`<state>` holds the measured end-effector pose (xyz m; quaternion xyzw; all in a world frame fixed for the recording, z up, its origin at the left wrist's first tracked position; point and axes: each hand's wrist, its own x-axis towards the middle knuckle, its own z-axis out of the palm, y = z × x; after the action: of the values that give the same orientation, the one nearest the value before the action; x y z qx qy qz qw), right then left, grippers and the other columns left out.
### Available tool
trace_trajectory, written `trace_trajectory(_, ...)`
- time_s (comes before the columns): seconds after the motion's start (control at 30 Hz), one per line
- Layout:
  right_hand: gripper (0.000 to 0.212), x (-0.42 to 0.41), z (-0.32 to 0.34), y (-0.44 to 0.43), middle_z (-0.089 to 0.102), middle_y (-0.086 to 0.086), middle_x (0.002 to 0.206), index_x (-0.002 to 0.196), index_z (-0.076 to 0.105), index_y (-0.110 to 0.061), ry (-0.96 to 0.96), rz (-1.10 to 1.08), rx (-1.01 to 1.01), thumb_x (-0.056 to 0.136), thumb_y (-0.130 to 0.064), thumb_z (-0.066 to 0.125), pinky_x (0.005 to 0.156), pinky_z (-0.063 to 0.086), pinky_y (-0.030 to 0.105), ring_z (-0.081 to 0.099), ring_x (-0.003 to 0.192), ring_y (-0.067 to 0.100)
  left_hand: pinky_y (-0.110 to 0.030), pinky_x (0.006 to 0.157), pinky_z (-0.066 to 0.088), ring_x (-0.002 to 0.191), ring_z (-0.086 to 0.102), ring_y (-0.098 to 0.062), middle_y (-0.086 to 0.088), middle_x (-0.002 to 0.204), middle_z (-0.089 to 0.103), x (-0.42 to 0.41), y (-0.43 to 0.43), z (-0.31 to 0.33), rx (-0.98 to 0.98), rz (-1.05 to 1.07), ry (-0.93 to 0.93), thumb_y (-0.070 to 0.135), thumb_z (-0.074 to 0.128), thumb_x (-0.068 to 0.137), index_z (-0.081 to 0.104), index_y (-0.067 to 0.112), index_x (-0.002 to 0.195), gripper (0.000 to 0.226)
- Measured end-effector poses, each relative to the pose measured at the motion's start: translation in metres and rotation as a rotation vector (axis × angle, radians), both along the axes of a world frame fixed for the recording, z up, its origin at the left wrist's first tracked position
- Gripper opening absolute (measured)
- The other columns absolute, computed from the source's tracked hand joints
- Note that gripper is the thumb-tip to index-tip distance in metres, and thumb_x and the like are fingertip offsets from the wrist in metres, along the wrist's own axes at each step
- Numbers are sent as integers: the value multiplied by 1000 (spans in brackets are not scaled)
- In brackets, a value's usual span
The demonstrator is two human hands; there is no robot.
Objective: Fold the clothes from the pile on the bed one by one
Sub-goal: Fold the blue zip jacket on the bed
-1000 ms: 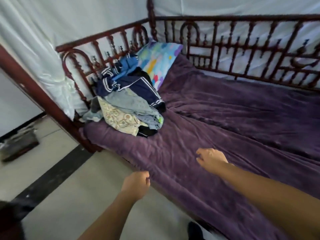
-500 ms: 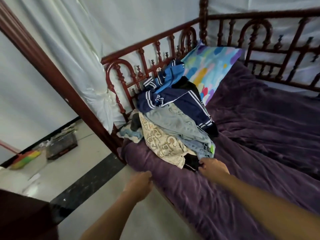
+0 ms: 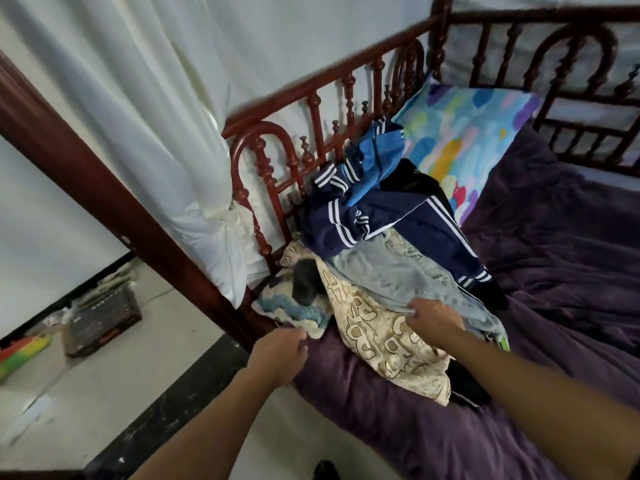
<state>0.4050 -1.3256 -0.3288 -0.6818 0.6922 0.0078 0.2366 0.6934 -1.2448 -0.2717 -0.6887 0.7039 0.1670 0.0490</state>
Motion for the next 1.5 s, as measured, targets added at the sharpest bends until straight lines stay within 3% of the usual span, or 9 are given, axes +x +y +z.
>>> trace_trajectory(0.4,32,-7,-46,-56,60,6,121,120,56,-22,57,-373,133,90,-34,56,81,49,33,60,104,26,-34,85,46,104,58,-21,-1,113,61,28,-159,-29,116,-349,-46,30,43,95,54,22,119,27)
trace_trajectory(0.63,50,-4,-82,-123,55,8,129,135,45,-24,-55,-398,127,88,-22,59,85,53,35,57,107,24,-38,93,44,120,45,-26,-3,130,40,-1,-263,-48,-58,-496,-107,24,57,87,36,25,139,57)
trace_trajectory(0.8,67,16,-106,-141,39,9,142,139,40,-28,9,-298,220,84,-63,55,98,46,47,39,130,31,-46,104,32,140,18,-32,-9,153,17,-19,-346,-74,-87,-435,-275,29,65,84,39,32,140,62)
trace_trajectory(0.9,40,14,-113,-161,56,6,124,126,52,-24,33,-340,181,91,-45,51,84,55,41,55,109,25,-41,94,37,125,43,-27,-4,131,46,-9,-356,-92,65,-351,-216,27,57,89,63,23,110,22)
trace_trajectory(1.03,26,39,-89,-203,65,2,107,114,60,-23,-81,-403,-11,97,-36,46,64,52,28,60,76,15,-33,86,46,108,58,-27,-4,113,62,32,-322,-98,210,-236,50,29,52,94,57,15,114,25)
trace_trajectory(1.17,48,110,-52,-248,67,6,96,107,62,-19,-671,-629,189,90,-62,49,73,55,35,63,74,19,-36,89,48,106,60,-28,-7,112,67,82,-302,-83,260,-215,156,33,55,93,58,9,122,37)
trace_trajectory(1.27,38,176,-36,-258,64,9,99,104,60,-13,-1046,-824,365,86,-45,67,77,54,38,64,83,22,-35,83,49,95,61,-21,-5,100,65,104,-296,-65,309,-317,149,39,59,90,59,8,107,35)
trace_trajectory(1.37,17,221,-32,-255,64,11,90,99,67,-5,-914,-913,153,84,-14,66,80,54,37,64,81,25,-28,77,45,92,60,-19,-1,94,62,122,-288,-52,322,-446,123,30,60,89,55,11,96,21)
trace_trajectory(1.5,28,206,-8,-221,62,12,95,113,63,-5,-795,-1065,-69,94,-11,44,76,46,32,58,89,27,-24,74,42,87,57,-15,9,79,54,150,-281,-39,296,-531,61,20,54,87,53,23,79,8)
